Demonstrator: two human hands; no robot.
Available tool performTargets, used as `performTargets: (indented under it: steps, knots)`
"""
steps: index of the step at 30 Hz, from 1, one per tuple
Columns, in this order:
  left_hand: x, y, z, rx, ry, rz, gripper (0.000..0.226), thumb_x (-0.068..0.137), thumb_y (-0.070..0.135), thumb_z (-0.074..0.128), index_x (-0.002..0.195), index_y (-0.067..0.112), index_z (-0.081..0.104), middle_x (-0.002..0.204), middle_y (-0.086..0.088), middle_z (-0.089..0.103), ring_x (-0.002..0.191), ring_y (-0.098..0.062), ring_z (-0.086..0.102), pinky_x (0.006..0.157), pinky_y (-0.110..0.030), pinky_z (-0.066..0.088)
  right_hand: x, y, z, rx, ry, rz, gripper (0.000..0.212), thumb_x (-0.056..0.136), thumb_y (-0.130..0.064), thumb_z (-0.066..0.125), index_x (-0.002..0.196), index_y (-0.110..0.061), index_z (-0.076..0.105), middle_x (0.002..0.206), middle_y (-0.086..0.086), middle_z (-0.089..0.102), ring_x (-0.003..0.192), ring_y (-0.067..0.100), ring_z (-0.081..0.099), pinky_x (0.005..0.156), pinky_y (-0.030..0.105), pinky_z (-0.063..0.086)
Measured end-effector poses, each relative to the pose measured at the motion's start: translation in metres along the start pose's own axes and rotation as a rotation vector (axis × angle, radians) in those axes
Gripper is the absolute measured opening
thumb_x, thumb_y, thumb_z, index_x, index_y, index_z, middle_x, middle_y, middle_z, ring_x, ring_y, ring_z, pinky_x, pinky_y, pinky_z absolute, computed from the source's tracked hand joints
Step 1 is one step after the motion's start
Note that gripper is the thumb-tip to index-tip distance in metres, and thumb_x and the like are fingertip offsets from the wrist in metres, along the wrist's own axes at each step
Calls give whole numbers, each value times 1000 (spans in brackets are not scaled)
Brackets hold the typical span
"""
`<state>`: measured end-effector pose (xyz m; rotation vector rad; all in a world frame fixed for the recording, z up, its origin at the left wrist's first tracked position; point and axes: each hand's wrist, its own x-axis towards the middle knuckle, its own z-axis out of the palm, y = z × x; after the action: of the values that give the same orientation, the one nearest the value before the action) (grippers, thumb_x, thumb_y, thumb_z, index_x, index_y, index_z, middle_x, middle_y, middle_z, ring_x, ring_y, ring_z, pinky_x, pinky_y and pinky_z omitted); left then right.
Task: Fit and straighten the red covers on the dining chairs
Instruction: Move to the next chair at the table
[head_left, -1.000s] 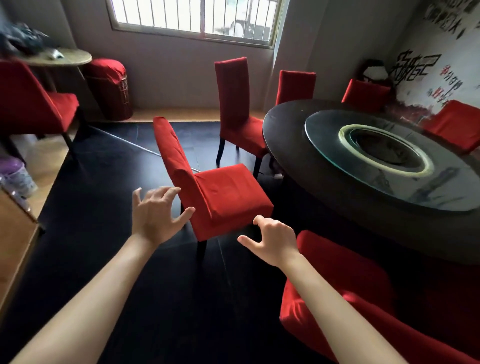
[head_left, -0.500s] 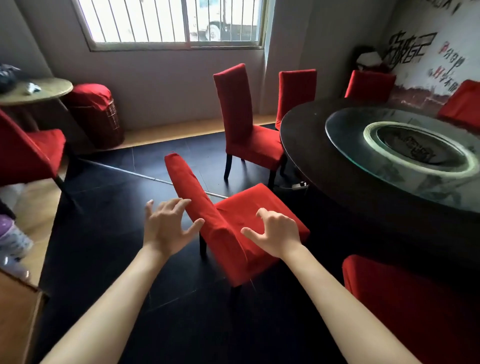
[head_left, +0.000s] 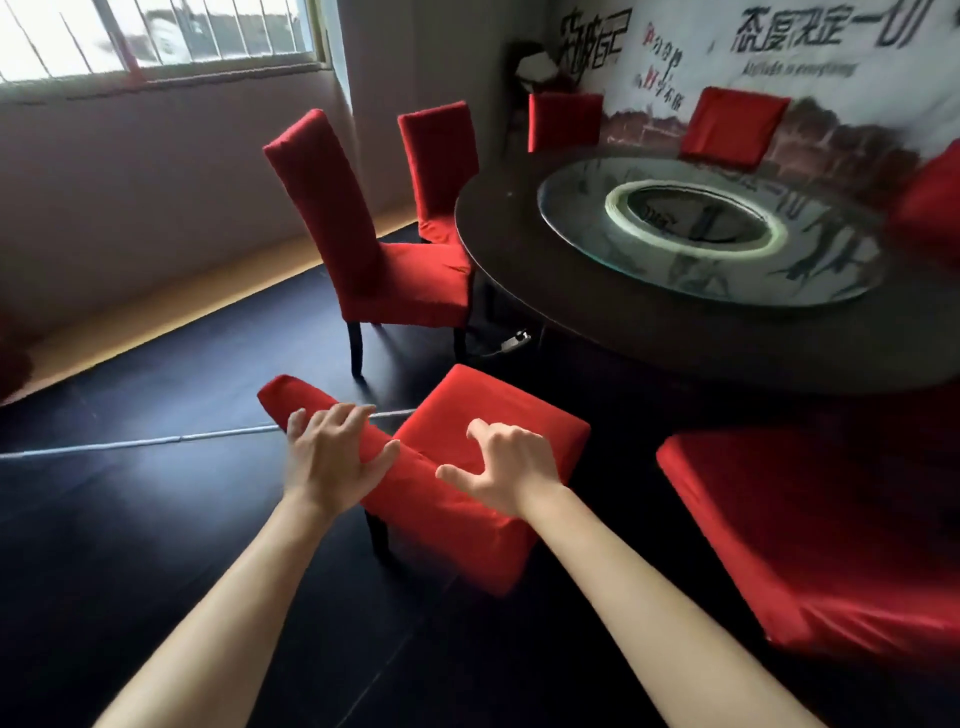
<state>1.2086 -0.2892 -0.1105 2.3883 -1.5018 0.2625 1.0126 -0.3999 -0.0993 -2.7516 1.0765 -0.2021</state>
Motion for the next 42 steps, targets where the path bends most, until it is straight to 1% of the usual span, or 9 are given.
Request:
performTargets:
  steps: [4, 8, 11, 15, 18, 21, 24, 27, 42]
  knots:
    - [15, -30, 19, -90, -101, 238, 63, 76, 62, 41, 111, 17, 68, 101, -9, 70, 93, -36, 65, 88, -49, 43, -16, -32, 21, 32, -66, 239, 75, 78, -79, 44, 120, -17, 51, 110, 4, 65, 100, 26, 63, 82, 38, 51]
    - [28, -45, 41, -86, -237, 348, 81, 75, 72, 26, 126, 19, 60, 115, -7, 68, 108, -31, 61, 96, -42, 38, -36, -42, 51, 4, -189, 464, 83, 75, -82, 45, 128, -19, 45, 122, 4, 59, 113, 24, 55, 88, 39, 50]
    - [37, -43, 55, -100, -301, 369, 91, 72, 75, 17, 135, 21, 53, 118, -6, 66, 113, -28, 58, 99, -40, 35, -37, -43, 65, -46, -208, 544, 94, 73, -83, 47, 139, -17, 37, 133, 7, 51, 123, 27, 46, 97, 42, 43]
    - [45, -42, 78, -83, -363, 408, 93, 70, 77, 9, 138, 26, 47, 118, 1, 64, 117, -22, 55, 102, -35, 32, -14, -45, 74, -134, -274, 572, 97, 69, -86, 46, 137, -17, 37, 130, 13, 52, 121, 34, 47, 105, 52, 32]
    - [53, -49, 94, -21, -364, 432, 90, 71, 78, 10, 132, 28, 53, 112, 4, 67, 113, -20, 58, 99, -36, 33, 0, -45, 85, -104, -319, 596, 98, 64, -88, 49, 133, -19, 39, 126, 13, 54, 117, 35, 49, 99, 50, 36]
    - [59, -51, 108, -6, -279, 523, 76, 75, 74, 23, 108, 24, 69, 89, 3, 72, 87, -24, 66, 84, -40, 44, 2, -42, 94, -107, -305, 605, 101, 59, -92, 46, 129, -20, 42, 121, 11, 56, 112, 32, 51, 96, 47, 38]
    - [62, -50, 116, -32, -224, 564, 64, 76, 69, 34, 87, 20, 73, 76, 2, 70, 70, -26, 66, 71, -40, 48, 1, -39, 97, -109, -256, 615, 100, 59, -93, 44, 127, -19, 44, 117, 9, 58, 109, 30, 53, 96, 44, 38]
    - [65, -49, 119, -62, -163, 570, 61, 76, 67, 37, 83, 19, 73, 73, 1, 69, 67, -27, 66, 68, -40, 48, 1, -40, 98, -116, -245, 642, 103, 60, -92, 44, 131, -17, 43, 119, 9, 58, 111, 30, 53, 98, 44, 37]
    - [80, -23, 125, -126, -148, 565, 60, 76, 68, 38, 80, 19, 73, 69, 4, 67, 65, -23, 64, 66, -36, 49, 7, -10, 91, -153, -176, 661, 100, 57, -93, 43, 123, -18, 48, 113, 5, 61, 107, 27, 56, 95, 41, 38]
